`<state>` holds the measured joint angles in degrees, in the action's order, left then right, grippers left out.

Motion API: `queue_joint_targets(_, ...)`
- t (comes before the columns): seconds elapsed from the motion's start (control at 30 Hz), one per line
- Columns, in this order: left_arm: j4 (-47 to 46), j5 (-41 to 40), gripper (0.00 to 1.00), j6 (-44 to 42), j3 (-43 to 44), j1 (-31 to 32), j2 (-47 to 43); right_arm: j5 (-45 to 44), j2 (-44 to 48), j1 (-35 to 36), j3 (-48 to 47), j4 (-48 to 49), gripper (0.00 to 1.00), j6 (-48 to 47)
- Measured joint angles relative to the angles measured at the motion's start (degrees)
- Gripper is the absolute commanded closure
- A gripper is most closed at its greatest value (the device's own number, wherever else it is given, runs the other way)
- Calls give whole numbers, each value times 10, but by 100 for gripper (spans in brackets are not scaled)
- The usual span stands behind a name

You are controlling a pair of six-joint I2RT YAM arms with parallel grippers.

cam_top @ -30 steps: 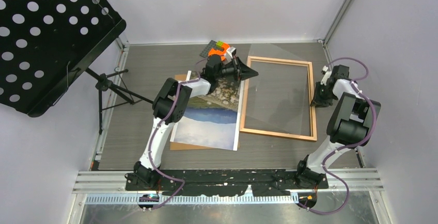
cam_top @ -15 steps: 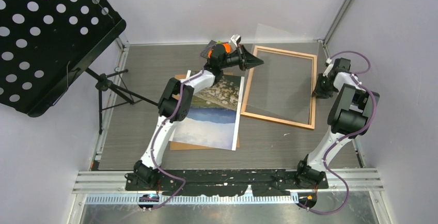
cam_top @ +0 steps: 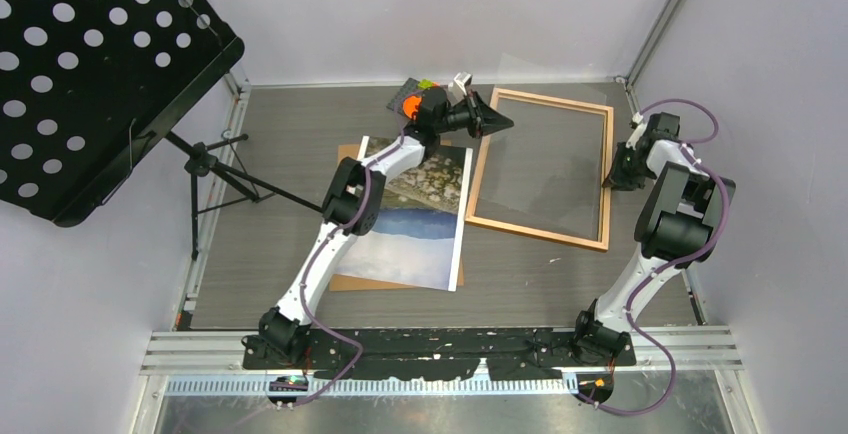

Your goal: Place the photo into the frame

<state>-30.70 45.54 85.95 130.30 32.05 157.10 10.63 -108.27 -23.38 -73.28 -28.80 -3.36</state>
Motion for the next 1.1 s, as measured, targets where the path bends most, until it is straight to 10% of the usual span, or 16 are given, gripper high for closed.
queue_joint_targets(0.83, 8, -37, 100, 10, 2, 21, 9, 15, 42, 0, 60, 21, 94, -52)
queue_joint_targets(1.1, 10, -37, 100, 10, 2, 22, 31, 15, 46, 0, 64, 20, 68, -58)
